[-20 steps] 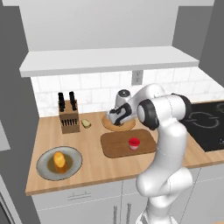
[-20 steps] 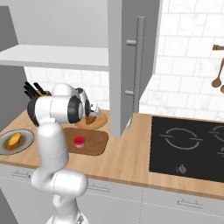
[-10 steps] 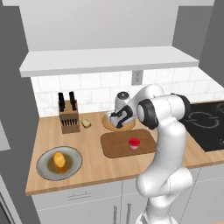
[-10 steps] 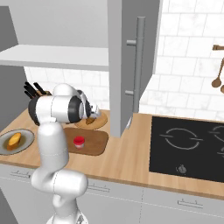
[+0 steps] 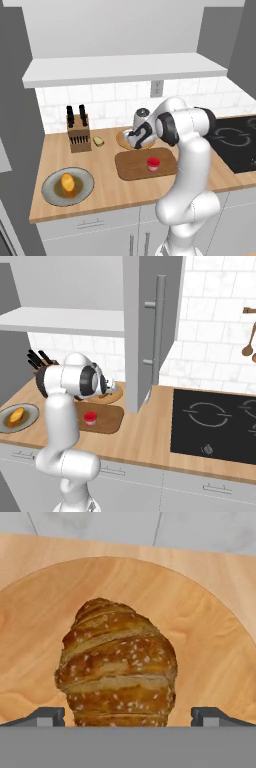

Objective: From the different types of pastries on the counter, select a croissant and place it on the cutting board. Then retrieve a jar of jam from the cabinet and place it alongside the croissant on the cutting board.

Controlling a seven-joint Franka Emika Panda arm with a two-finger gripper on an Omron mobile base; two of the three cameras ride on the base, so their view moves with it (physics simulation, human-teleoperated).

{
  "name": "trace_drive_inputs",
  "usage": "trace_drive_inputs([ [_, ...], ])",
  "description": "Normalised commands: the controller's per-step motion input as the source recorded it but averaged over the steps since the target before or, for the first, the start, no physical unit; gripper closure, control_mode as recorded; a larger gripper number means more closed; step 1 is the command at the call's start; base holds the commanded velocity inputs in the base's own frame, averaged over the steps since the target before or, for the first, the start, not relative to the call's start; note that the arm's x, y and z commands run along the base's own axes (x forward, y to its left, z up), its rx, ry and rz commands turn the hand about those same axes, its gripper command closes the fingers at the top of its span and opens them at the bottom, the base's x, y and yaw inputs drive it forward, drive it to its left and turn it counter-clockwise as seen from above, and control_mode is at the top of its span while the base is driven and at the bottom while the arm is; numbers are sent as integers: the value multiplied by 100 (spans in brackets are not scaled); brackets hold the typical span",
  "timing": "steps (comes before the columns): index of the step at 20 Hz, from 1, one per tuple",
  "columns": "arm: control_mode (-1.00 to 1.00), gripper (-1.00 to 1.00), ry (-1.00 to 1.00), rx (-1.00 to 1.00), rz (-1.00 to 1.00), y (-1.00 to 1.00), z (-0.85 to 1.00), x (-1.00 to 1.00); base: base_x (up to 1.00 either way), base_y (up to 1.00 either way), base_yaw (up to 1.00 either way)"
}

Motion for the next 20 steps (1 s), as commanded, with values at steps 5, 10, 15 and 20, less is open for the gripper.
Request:
trace_drive_inputs([
  [5,-100,-100,0,0,0,31,0,61,0,0,0],
  [10,-100,-100,0,0,0,-4,0,28,0,0,0],
  [15,-100,100,0,0,0,0,0,0,0,0,0],
  [20,-100,100,0,0,0,-8,0,-15,0,0,0],
])
